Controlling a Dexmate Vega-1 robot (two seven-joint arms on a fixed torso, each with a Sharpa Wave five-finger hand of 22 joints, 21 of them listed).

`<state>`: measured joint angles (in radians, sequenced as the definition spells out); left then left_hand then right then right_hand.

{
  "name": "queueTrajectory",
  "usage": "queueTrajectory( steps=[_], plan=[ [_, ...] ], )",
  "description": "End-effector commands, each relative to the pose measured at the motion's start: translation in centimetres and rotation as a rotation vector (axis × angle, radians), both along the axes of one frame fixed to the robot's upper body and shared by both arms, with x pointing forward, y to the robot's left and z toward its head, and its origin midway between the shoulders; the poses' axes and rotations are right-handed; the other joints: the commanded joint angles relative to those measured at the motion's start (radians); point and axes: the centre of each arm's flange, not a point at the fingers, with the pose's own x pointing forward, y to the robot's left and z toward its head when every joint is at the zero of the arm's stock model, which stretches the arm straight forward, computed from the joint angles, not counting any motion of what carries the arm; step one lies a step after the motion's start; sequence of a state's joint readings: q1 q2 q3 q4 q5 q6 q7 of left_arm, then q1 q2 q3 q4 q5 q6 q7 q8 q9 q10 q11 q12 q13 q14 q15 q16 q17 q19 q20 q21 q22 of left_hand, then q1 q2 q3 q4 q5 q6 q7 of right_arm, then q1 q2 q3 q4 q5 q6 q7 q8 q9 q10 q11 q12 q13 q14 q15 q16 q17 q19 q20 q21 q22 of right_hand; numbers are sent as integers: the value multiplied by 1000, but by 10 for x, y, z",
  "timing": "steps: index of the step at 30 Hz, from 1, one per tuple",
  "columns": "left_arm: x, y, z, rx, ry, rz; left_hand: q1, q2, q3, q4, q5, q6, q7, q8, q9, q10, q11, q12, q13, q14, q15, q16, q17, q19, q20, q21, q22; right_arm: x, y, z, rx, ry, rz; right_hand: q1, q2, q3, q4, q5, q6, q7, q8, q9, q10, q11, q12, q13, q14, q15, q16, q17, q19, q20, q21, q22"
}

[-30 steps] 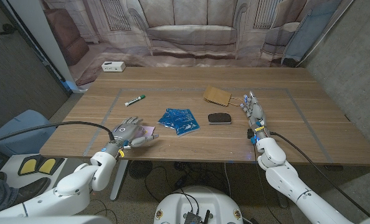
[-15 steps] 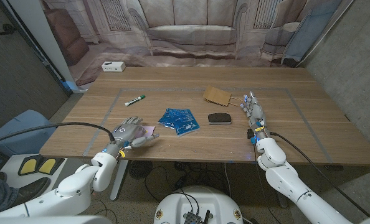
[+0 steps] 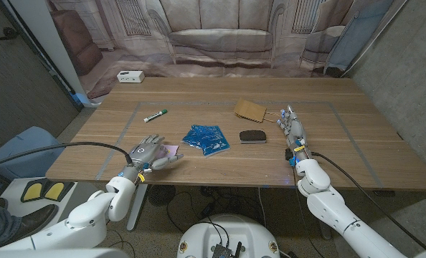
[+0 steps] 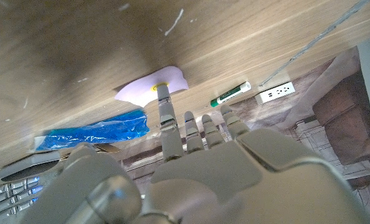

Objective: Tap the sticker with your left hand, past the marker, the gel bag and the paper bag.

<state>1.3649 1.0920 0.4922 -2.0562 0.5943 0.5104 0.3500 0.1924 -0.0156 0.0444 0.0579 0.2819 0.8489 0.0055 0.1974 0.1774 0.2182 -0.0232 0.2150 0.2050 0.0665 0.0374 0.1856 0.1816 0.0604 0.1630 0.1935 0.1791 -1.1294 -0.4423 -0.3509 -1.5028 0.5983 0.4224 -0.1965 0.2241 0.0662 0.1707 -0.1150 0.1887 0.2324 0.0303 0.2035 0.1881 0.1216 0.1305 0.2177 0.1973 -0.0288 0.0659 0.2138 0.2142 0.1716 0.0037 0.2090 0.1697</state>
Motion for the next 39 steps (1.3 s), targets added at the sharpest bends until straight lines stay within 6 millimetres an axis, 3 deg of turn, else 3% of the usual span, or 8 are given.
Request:
queueTrajectory(
  steps=[1,24,39],
  plan=[
    [-8,1,1,-15,-12,5,3,12,-3,-1,8,18,-9,7,3,8,2,6,-1,9,-2,7,2,-5,1,6,5,-2,-2,2,-13,-1,6,-1,3,-3,-4,-1,4,1,-3,5,6,-1,-6,5,2,9,-4,2,8,5,0,4],
    [-13,5,11,-10,-67,16,11,19,-3,-4,8,13,-9,1,3,18,1,10,-2,19,-5,9,2,-1,2,8,5,-5,-2,-3,-13,6,7,-2,3,-4,-4,-1,4,0,-4,5,6,-2,-7,5,2,10,-4,2,8,5,-4,4],
    [-12,5,15,-16,-89,13,21,29,-1,-7,7,-19,-29,-10,4,19,3,10,-2,23,-5,8,1,0,4,9,5,-4,0,-1,-4,2,4,-2,3,-5,-5,-1,4,0,-4,6,6,-3,-7,5,0,11,-5,1,8,4,-5,4]
  ],
)
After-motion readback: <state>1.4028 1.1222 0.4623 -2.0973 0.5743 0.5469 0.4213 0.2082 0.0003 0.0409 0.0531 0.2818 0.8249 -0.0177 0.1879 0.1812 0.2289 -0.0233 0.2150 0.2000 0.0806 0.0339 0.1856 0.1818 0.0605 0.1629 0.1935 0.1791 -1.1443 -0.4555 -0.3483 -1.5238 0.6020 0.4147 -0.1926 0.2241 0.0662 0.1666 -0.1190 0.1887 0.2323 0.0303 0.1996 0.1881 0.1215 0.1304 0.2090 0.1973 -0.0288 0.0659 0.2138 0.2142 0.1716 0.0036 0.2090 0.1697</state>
